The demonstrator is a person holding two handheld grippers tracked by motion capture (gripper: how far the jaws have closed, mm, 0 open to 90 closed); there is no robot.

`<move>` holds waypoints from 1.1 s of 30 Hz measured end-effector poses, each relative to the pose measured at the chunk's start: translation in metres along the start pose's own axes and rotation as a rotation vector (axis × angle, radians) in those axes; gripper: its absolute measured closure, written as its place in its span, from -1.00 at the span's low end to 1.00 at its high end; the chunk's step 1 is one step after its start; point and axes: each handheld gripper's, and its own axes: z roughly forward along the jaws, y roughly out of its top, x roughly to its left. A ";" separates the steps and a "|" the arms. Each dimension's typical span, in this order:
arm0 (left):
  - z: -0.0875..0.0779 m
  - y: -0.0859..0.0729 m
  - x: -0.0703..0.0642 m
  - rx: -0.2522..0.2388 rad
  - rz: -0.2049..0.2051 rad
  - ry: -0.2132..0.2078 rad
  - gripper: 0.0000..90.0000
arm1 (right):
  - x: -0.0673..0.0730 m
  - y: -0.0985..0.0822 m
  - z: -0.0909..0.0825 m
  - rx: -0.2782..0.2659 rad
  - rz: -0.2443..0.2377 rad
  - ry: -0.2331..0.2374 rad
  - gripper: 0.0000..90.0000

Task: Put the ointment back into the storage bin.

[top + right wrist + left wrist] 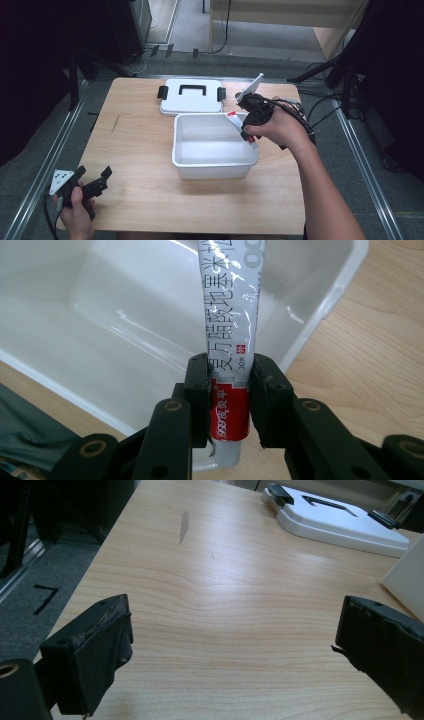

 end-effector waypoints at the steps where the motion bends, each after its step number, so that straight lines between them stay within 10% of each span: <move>1: 0.000 0.000 0.000 0.000 0.000 0.000 -0.94 | 0.001 0.001 0.002 0.004 -0.007 -0.002 0.61; 33: 0.000 0.000 0.000 0.001 -0.004 -0.006 -0.94 | 0.006 0.010 0.061 0.079 -0.065 -0.054 0.61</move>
